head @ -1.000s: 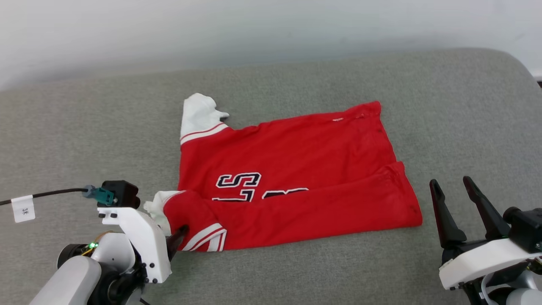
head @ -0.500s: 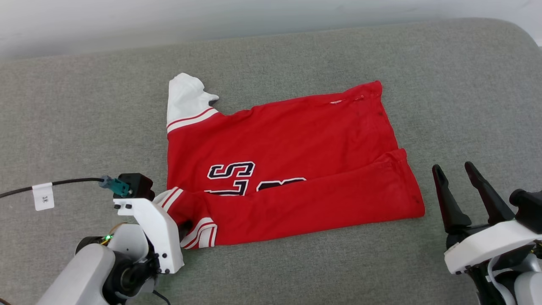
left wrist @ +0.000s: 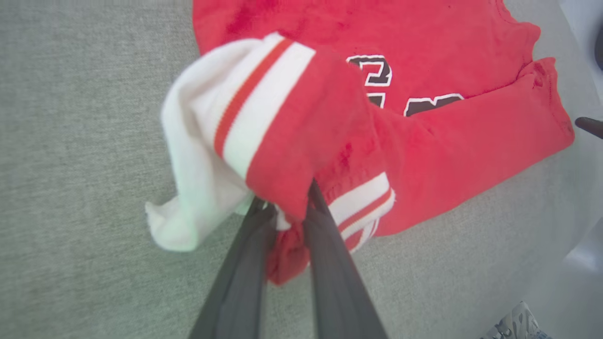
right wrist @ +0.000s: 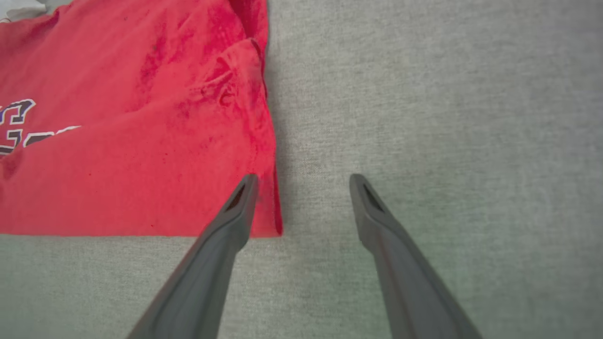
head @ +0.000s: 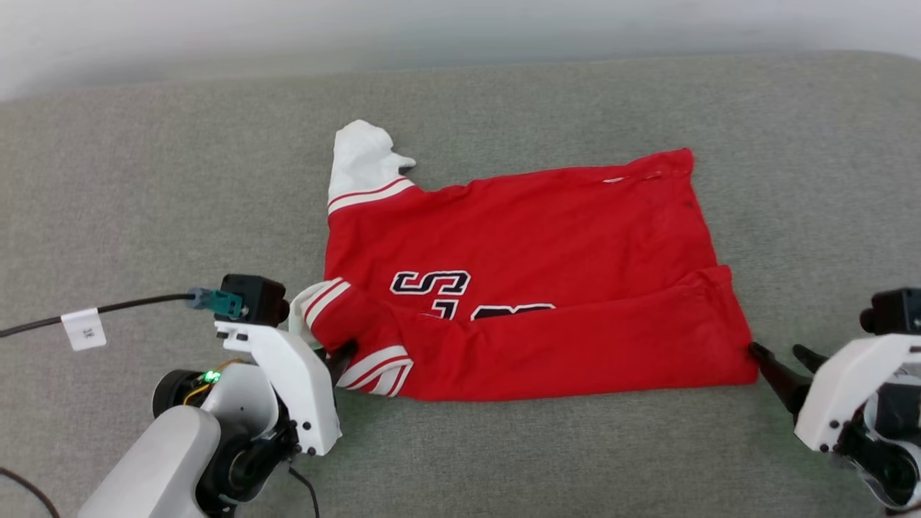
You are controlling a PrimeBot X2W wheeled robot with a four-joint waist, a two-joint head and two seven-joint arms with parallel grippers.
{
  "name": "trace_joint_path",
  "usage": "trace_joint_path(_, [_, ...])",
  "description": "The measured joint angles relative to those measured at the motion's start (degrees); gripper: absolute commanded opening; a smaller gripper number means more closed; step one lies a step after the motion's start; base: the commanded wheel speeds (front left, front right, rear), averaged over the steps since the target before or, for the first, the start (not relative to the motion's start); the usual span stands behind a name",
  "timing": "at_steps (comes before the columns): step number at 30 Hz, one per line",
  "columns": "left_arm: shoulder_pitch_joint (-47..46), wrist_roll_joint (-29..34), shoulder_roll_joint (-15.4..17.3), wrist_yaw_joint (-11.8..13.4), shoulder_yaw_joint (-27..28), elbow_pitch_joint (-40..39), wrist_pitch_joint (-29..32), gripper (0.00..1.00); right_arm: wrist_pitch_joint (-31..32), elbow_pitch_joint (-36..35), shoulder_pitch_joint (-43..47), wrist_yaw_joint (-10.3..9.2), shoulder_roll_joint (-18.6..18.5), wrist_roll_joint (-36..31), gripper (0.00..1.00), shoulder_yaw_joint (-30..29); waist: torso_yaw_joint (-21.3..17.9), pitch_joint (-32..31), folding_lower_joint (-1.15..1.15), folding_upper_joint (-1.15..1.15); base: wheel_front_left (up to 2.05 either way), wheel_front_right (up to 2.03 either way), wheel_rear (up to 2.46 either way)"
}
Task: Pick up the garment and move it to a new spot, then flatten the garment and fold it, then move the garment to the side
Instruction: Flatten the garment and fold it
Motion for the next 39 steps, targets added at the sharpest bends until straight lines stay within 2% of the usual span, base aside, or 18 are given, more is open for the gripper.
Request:
trace_joint_path(10, [-2.2, 0.6, -1.2, 0.1, -1.5, -0.8, 1.3, 0.0, 8.1, 7.4, -8.6, -0.01, 0.3, 2.7, 1.0, 3.8, 3.0, 4.0, 0.0, 0.0, 0.0, 0.0, 0.0])
trace_joint_path(11, [-2.2, 0.6, -1.3, 0.1, -1.6, -0.6, 1.6, 0.0, 8.3, 7.6, -9.0, -0.02, 0.2, 2.9, 0.76, 4.1, 3.2, 4.2, 0.0, 0.0, 0.0, 0.0, 0.0])
trace_joint_path(12, [-2.2, 0.6, -1.3, 0.2, -1.6, -0.5, 1.6, 0.0, 8.4, 8.0, -9.2, -0.09, 0.2, 3.5, 0.37, 4.2, 3.4, 4.4, 0.0, 0.0, 0.0, 0.0, 0.0])
trace_joint_path(13, [-2.2, 0.5, -1.3, 0.3, -1.6, -0.3, 1.6, 0.0, 8.5, 8.3, -9.4, -0.11, 0.2, 3.9, 0.02, 4.4, 3.5, 4.5, 0.0, 0.0, 0.0, 0.0, 0.0])
trace_joint_path(21, [-1.6, -0.4, -1.5, 0.5, -1.0, 1.4, 0.3, 0.0, 7.2, 9.0, -9.9, -0.09, -0.7, 6.1, 0.0, 8.1, 3.1, 2.6, 0.01, 0.0, 0.0, 0.0, 0.0])
trace_joint_path(29, [3.7, -2.1, -1.2, -0.2, -0.5, 1.6, -1.8, 0.0, 4.0, 6.6, -7.9, 0.0, -1.7, 6.1, 0.0, 10.6, 2.4, -3.6, 0.0, 0.0, 0.0, 0.0, 0.0])
trace_joint_path(36, [11.1, -3.1, 1.6, 0.6, -0.5, -0.5, -1.5, 0.0, 5.2, 4.4, -1.3, 0.0, -2.1, 5.7, 0.0, 10.4, 1.8, -10.0, 0.0, 0.0, 0.0, 0.0, 0.0])
trace_joint_path(39, [13.1, -4.0, 1.6, 1.1, -1.1, -0.2, -0.8, 0.0, 6.0, 3.7, 2.5, 0.0, -1.3, 5.2, 0.0, 9.4, 1.8, -11.4, -0.01, 0.0, 0.0, 0.0, 0.0])
